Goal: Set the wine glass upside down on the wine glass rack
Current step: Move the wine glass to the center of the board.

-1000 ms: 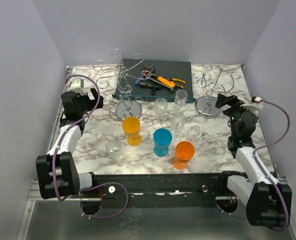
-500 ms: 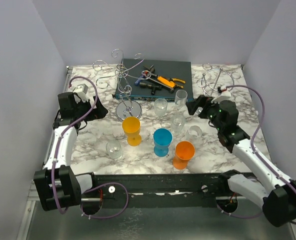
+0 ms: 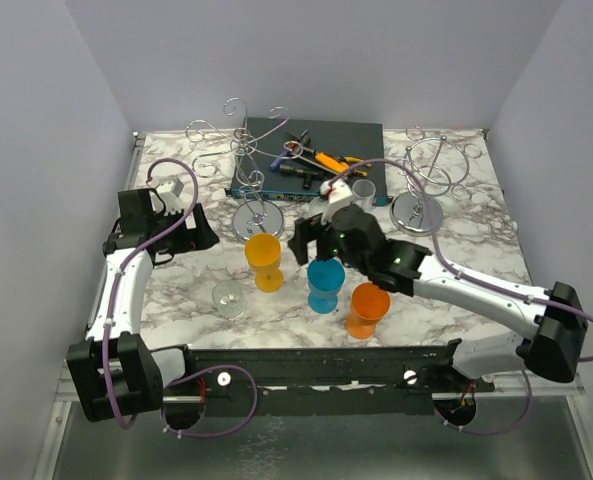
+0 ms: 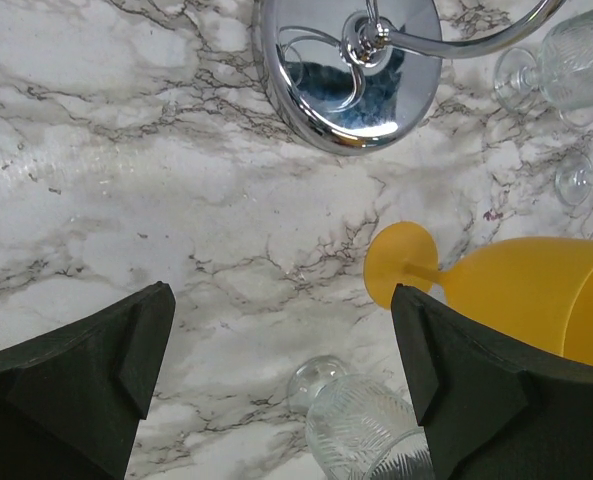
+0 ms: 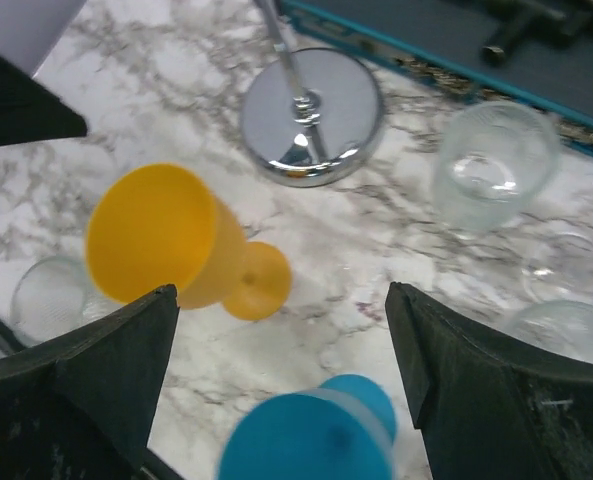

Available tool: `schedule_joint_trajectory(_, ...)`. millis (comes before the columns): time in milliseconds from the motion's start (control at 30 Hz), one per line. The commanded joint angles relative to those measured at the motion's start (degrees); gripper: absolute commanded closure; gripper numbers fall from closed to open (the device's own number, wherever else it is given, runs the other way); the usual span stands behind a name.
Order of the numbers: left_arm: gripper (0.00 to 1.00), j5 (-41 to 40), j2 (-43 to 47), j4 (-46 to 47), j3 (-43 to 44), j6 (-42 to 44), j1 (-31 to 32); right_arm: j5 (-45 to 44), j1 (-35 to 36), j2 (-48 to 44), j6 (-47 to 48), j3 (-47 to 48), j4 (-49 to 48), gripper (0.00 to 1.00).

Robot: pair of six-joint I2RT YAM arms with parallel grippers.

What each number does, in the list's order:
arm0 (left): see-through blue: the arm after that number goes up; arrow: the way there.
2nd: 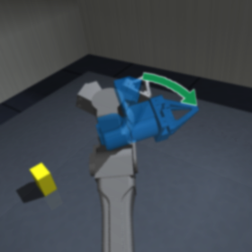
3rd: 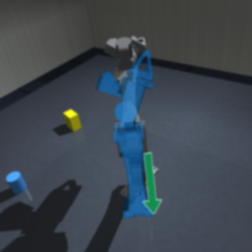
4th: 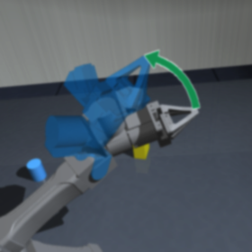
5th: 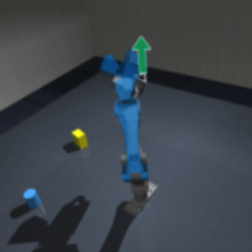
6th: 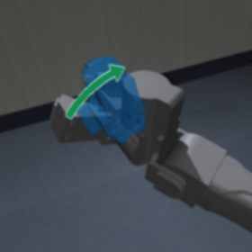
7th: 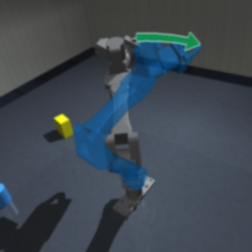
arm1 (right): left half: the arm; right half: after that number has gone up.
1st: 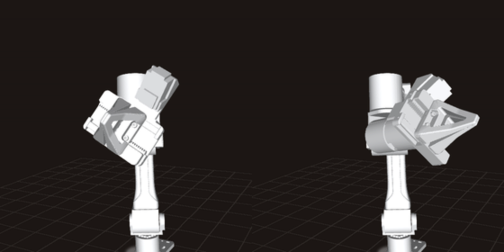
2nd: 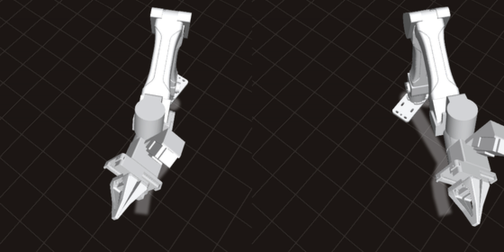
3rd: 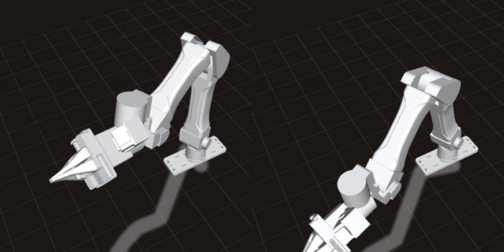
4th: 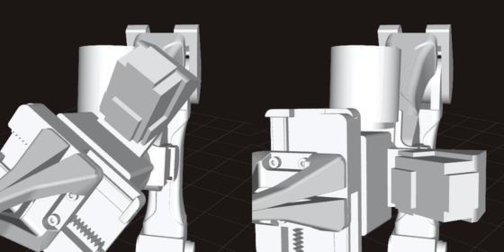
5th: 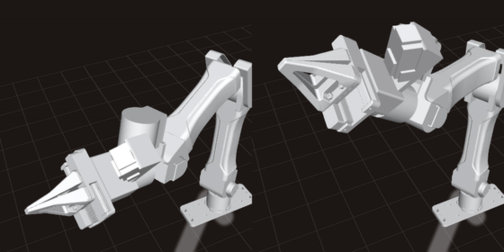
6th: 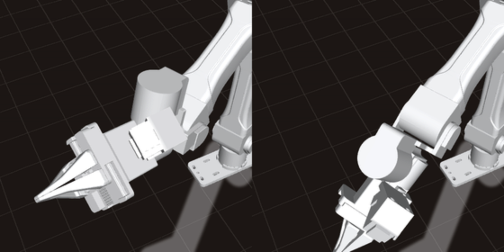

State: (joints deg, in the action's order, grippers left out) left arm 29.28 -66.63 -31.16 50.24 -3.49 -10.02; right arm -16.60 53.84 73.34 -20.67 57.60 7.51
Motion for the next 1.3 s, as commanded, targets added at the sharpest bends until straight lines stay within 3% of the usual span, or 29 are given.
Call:
schedule_joint_trajectory(0, 0.01, 1.5, 1.5, -6.8, 2.7, 3.2, -0.4, -3.1, 8.1, 7.0, 1.0, 7.7, 5.3, 0.09)
schedule_joint_trajectory(267, 0.01, -1.5, 5.2, -9.9, 4.0, 3.1, -0.4, -0.8, 15.8, 20.3, -0.5, 16.0, 5.6, 0.17)
schedule_joint_trajectory(500, 0.02, -3.9, 7.3, -11.9, 4.2, 3.2, -0.3, 4.1, 16.0, 29.8, -0.7, 22.3, 6.5, 0.29)
schedule_joint_trajectory(700, 0.02, -5.3, 9.1, -12.1, 3.5, 3.2, -0.3, 6.0, 16.0, 34.6, 0.7, 25.5, 7.9, 0.32)
schedule_joint_trajectory(900, 0.02, -4.8, 8.9, -12.6, 4.7, 3.2, -0.3, 4.9, 16.0, 36.8, 1.2, 28.1, 10.2, 0.33)
schedule_joint_trajectory(1267, 0.02, -4.3, 8.2, -12.6, 4.8, 3.2, -0.4, 1.0, 12.0, 29.6, 3.8, 26.7, 13.3, 0.33)
